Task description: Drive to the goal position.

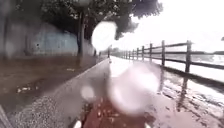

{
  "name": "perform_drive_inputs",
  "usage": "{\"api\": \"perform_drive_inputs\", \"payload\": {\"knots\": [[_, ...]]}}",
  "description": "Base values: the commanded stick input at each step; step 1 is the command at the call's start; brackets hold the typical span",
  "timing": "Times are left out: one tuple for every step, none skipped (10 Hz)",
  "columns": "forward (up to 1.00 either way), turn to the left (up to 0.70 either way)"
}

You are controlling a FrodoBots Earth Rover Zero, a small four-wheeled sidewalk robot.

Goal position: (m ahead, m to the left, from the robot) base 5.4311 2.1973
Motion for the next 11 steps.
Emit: {"api": "perform_drive_inputs", "payload": {"knots": [[0.70, 0.00], [0.70, 0.00], [0.70, 0.00], [0.70, 0.00], [0.70, 0.00], [0.70, -0.22], [0.70, -0.09], [0.70, 0.00], [0.70, 0.00], [0.70, 0.00], [0.70, 0.00]]}}
